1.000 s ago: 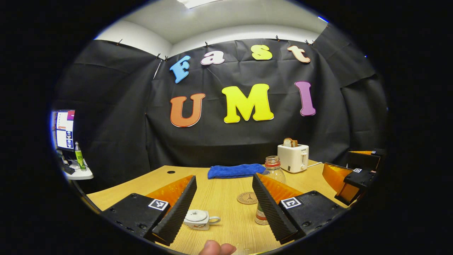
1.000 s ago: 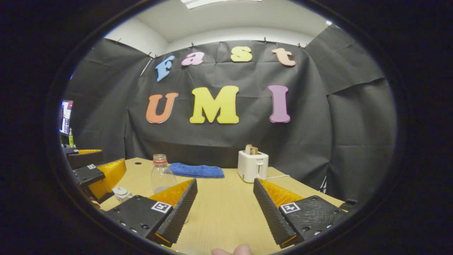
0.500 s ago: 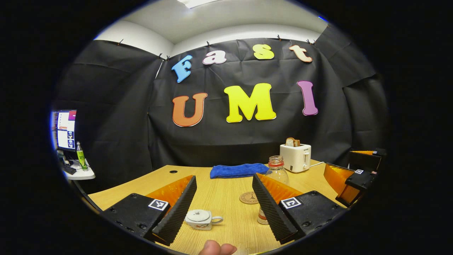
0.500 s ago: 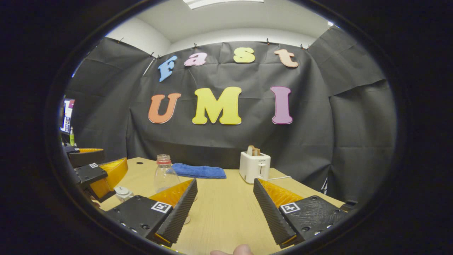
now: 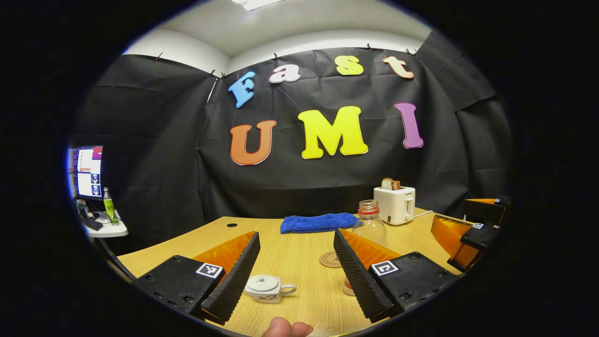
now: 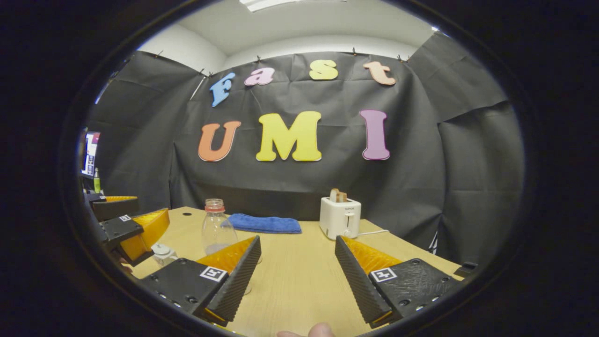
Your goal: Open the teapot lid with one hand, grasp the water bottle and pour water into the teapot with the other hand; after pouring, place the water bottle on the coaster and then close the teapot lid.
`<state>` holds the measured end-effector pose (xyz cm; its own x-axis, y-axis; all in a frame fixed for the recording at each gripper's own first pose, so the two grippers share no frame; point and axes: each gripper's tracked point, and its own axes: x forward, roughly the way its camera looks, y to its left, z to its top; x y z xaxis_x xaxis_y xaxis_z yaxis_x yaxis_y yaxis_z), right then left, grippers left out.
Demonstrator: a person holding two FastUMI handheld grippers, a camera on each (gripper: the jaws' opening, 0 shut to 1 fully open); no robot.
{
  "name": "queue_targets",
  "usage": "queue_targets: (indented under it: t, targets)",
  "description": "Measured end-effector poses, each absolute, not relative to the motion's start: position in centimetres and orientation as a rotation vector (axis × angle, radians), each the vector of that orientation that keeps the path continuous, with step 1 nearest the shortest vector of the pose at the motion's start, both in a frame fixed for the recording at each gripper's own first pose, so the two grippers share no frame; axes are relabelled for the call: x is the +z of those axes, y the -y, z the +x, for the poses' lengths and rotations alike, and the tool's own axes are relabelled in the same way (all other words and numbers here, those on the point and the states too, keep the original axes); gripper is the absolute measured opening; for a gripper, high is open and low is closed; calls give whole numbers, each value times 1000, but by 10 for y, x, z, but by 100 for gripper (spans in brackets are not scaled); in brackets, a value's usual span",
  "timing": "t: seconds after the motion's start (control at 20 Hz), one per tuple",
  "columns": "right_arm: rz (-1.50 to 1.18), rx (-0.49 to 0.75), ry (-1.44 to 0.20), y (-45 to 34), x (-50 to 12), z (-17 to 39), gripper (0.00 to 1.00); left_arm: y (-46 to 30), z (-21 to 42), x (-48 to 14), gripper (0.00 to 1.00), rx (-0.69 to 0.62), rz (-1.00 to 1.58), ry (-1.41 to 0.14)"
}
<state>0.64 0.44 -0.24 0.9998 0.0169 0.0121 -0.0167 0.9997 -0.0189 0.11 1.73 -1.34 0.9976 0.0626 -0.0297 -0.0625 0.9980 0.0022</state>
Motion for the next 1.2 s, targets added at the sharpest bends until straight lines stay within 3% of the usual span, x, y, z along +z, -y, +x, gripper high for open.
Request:
queue_targets:
  t: [0.65,1.1,1.2]
  targets:
    - [-37,55,26,-8,-8,16,95,-66,15,-88,97,72,-55,-223]
    - [-40,33,-11,2,-21,25,95,-74,34,-117,55,73,-36,-331]
    - [-40,30,-10,4,-22,26,95,-74,35,-121,51,70,-36,-348]
